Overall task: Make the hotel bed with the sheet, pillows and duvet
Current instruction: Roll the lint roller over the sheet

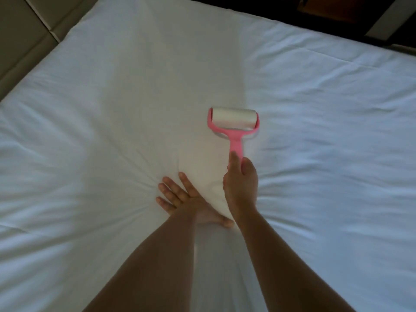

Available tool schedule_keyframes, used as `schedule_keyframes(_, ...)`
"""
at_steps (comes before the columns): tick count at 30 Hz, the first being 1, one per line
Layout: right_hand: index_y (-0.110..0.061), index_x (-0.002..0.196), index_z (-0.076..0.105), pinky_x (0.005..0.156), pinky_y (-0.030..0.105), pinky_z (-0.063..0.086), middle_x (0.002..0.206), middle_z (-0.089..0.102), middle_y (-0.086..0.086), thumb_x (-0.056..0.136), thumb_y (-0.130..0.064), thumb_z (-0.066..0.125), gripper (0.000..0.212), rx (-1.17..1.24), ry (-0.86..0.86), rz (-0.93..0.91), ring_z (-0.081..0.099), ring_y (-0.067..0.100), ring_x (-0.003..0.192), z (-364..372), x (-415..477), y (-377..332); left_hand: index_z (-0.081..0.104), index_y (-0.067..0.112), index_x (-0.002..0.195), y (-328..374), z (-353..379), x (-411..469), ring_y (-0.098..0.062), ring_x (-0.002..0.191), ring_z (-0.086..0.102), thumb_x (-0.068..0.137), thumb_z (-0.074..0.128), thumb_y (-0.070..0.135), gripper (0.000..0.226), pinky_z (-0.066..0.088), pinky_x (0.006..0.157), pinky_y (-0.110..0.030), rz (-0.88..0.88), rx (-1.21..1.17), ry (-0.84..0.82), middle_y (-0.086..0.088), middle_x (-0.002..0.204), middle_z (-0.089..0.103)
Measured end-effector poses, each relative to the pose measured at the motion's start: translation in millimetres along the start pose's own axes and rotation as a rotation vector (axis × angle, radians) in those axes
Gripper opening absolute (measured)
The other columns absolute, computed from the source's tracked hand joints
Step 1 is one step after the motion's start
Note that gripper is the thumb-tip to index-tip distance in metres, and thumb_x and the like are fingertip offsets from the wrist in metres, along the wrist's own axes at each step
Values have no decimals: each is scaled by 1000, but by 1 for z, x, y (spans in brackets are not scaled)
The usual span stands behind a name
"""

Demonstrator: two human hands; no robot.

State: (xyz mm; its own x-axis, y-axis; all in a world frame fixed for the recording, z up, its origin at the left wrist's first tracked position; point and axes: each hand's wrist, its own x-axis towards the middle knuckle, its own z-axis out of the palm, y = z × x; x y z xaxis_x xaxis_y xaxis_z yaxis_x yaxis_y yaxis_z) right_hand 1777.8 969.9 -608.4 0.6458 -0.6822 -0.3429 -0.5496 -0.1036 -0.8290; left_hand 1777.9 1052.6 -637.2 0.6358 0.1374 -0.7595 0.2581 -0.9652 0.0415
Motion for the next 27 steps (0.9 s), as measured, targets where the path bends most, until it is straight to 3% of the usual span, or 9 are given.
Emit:
schedule_keyframes(4,-19,75,53,70,47,53,73,63,4,78,-68,28,55,90,145,98,62,31,76,-10,-26,12,-29,12,146,0,9,0,-45,138,-29,64,72,63,140,-10,112,-62,54,-30,138,-26,149,-34)
schedule_keyframes(6,-17,78,55,70,45,53,74,64,4,77,-67,27,57,136,217,155,62,28,75,-15,-36,16,-23,12,148,-2,11,3,-44,141,-22,73,69,58,127,-8,112,-62,90,-28,172,-23,151,-29)
schedule_keyframes(11,-18,91,60,77,50,54,85,70,8,68,-74,20,73,159,195,244,65,32,83,-19,-41,32,-27,12,146,-5,13,3,-45,139,-26,60,75,65,143,-10,111,-62,116,-25,163,-25,150,-32)
schedule_keyframes(14,-17,99,59,81,54,54,94,69,14,65,-75,20,78,154,134,250,65,38,90,-18,-36,32,-40,14,139,-2,13,3,-45,132,-39,34,69,79,165,-20,107,-62,38,-63,173,-28,142,-43)
schedule_keyframes(16,-17,99,57,82,55,53,98,68,17,63,-76,19,79,135,123,248,65,40,92,-20,-26,30,-47,12,132,-2,8,4,-43,127,-46,19,72,80,177,-23,103,-62,5,-39,82,-29,135,-51)
schedule_keyframes(20,-12,101,58,84,54,53,99,68,21,64,-74,21,81,95,101,225,65,41,93,-29,1,20,-47,11,133,-5,-4,0,-41,127,-47,24,79,74,178,-21,106,-62,53,-9,-16,-28,133,-52)
schedule_keyframes(22,-8,102,57,73,44,55,87,67,17,80,-66,26,69,81,73,242,66,36,79,-40,18,7,-48,11,132,-6,-7,-2,-41,126,-47,24,80,74,178,-22,105,-61,59,-8,-52,-27,133,-53)
schedule_keyframes(24,-8,99,54,55,31,43,68,59,8,97,-50,28,49,63,30,269,58,23,55,-49,33,-6,-50,11,130,-5,-8,-4,-41,125,-49,23,79,75,179,-22,105,-61,50,-8,-74,-27,131,-55)
schedule_keyframes(27,-9,99,53,50,27,34,63,53,3,101,-43,26,43,66,-5,293,50,16,46,-57,37,-11,-50,11,129,-6,-10,-4,-42,124,-49,22,79,76,180,-22,104,-61,61,-22,-88,-27,130,-56)
